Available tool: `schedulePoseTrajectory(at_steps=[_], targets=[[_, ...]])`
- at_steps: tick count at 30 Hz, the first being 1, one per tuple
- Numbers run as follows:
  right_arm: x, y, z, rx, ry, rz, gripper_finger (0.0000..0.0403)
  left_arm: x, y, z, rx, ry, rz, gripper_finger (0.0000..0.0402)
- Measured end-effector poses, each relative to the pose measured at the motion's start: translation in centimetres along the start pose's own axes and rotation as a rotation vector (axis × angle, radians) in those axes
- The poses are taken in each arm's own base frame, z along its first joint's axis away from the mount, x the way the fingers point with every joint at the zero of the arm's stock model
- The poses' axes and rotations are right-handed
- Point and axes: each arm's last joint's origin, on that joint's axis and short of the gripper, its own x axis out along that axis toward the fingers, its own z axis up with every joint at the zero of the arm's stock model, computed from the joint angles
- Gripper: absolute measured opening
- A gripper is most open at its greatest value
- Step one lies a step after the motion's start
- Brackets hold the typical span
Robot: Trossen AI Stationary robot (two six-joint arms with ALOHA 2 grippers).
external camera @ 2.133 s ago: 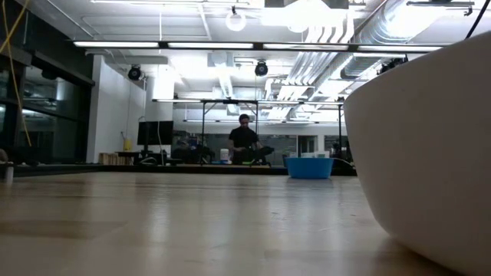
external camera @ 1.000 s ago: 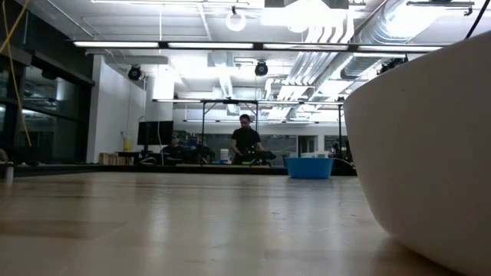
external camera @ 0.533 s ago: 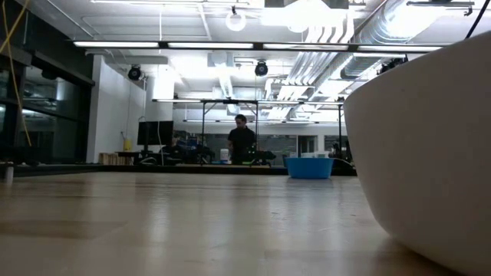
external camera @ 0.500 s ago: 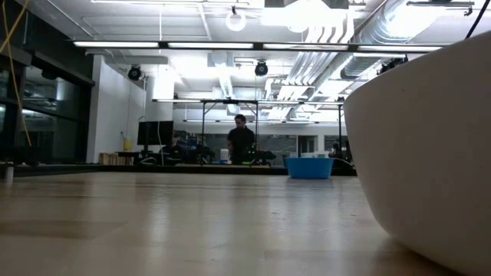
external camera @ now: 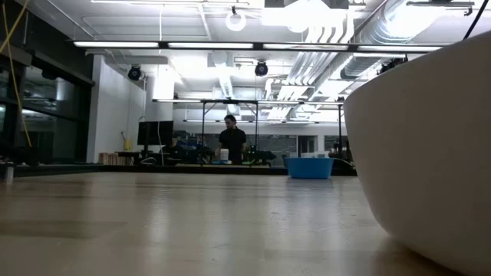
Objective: Nest bowls inside each other
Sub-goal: Stack the yellow bowl on the red bowl
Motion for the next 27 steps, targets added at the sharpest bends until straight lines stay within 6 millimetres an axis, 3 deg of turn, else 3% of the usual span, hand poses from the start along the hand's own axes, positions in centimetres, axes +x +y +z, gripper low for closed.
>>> schedulePoseTrajectory(at_steps=[21, 27], targets=[[-0.01, -0.29, 0.20, -0.094, -0.010, -0.041, 0.0068, -0.45, 0.40, -0.65, 0.101, -0.092, 0.016, 0.0000], [0.01, -0.29, 0.19, -0.094, -0.008, -0.041, 0.0035, -0.44, 0.40, -0.63, 0.102, -0.093, 0.016, 0.0000]])
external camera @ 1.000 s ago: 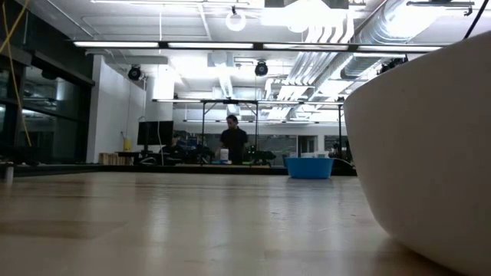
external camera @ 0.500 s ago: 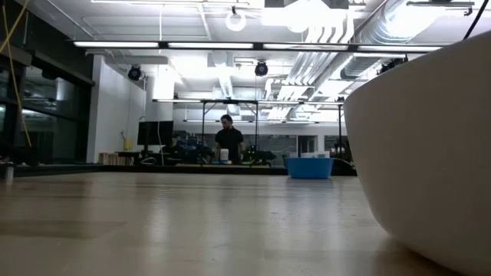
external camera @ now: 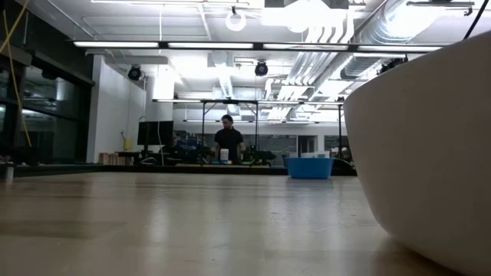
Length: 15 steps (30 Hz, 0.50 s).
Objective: Nest bowls inside each other
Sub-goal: Stack the yellow bowl on the red bowl
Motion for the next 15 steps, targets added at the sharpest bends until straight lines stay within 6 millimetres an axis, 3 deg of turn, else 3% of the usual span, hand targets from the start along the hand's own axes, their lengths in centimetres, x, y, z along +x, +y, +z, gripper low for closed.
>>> schedulePoseTrajectory(at_steps=[3, 9, 15], targets=[[0.01, 0.03, -0.02, -0.001, 0.000, 0.003, 0.0010, 0.00, 0.01, 0.01, 0.003, -0.003, 0.001, 0.0000], [0.02, 0.08, -0.05, 0.007, 0.000, 0.010, 0.0005, 0.00, 0.02, 0.01, -0.006, -0.003, 0.001, 0.0004], [0.08, 0.24, -0.20, 0.030, -0.005, 0.037, 0.0003, -0.11, 0.16, 0.04, -0.019, -0.009, 0.011, 0.0036]])
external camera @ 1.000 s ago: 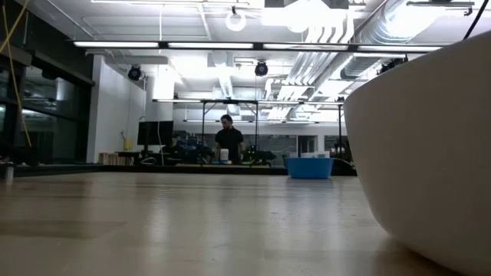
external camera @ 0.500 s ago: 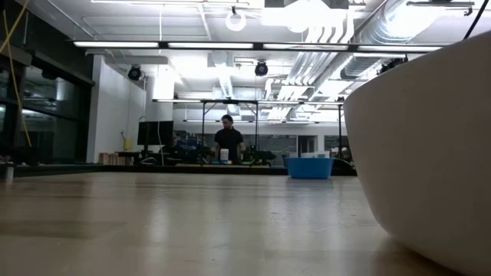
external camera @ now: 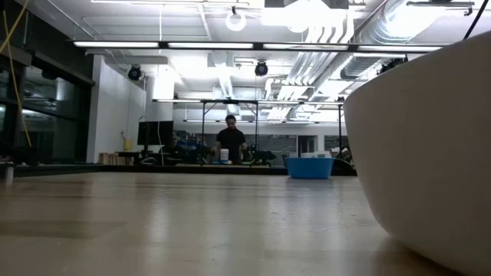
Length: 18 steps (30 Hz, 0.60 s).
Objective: Nest bowls inside each other
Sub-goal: Stack the yellow bowl on the red bowl
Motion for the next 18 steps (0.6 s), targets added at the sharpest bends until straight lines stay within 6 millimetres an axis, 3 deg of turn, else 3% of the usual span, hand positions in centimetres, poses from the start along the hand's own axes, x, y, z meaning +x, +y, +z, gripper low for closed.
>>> schedulePoseTrajectory(at_steps=[18], targets=[[-0.05, -0.38, -0.87, 0.082, 0.002, 0.040, 0.0003, 0.00, -0.66, -0.27, 0.051, 0.093, -0.058, 0.0051]])
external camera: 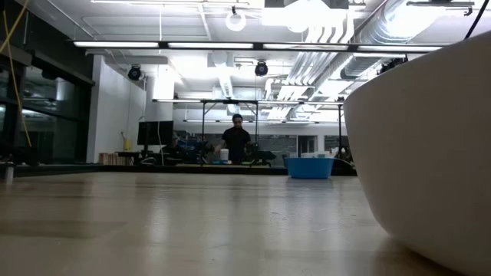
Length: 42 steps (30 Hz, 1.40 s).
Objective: Nest bowls inside each other
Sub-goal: Stack the yellow bowl on the red bowl
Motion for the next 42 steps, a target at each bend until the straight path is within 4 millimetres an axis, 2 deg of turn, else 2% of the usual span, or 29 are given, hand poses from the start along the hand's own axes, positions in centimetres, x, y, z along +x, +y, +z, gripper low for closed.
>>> schedulePoseTrajectory(at_steps=[10, 21, 26, 31, 42], targets=[[0.0, 0.3, -0.3, 0.074, 0.029, 0.033, 0.0002, 0.0, -0.4, -0.3, 0.003, 0.102, -0.035, 0.0051], [-0.1, 0.6, -0.5, 0.091, 0.056, 0.061, 0.0002, 0.0, -0.5, -0.4, -0.008, 0.123, -0.049, 0.0051], [0.7, 1.0, -1.2, 0.138, 0.078, 0.127, 0.0002, -0.4, 0.2, -1.3, -0.154, 0.225, 0.045, 0.0051], [1.9, 1.7, -2.0, 0.148, 0.114, 0.177, 0.0002, -1.1, 0.6, -2.8, -0.196, 0.255, 0.095, 0.0051], [2.1, 2.1, -2.6, 0.159, 0.232, 0.139, 0.0002, -1.3, 0.4, -3.4, -0.284, 0.369, 0.114, 0.0051]])
